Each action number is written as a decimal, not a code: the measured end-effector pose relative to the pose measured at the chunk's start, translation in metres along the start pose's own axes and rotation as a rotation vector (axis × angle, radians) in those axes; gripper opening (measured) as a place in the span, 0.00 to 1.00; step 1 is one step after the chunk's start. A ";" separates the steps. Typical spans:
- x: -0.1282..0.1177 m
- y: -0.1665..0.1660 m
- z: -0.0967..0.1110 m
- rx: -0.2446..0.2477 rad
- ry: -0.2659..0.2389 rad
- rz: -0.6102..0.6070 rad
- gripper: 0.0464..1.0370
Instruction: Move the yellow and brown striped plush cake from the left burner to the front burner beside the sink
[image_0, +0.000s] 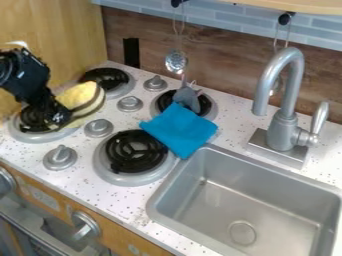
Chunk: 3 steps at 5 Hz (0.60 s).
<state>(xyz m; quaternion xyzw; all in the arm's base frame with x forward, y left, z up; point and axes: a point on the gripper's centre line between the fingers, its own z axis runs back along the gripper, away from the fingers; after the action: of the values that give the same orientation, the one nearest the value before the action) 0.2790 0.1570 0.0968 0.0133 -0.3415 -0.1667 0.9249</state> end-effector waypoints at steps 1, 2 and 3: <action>-0.005 -0.027 -0.012 -0.059 0.026 -0.063 0.61; -0.005 -0.037 -0.019 -0.051 0.037 -0.104 0.61; 0.001 -0.038 -0.029 -0.057 0.035 -0.081 0.61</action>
<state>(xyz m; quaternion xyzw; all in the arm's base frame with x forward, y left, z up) 0.2863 0.1182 0.0702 0.0039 -0.3196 -0.2136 0.9232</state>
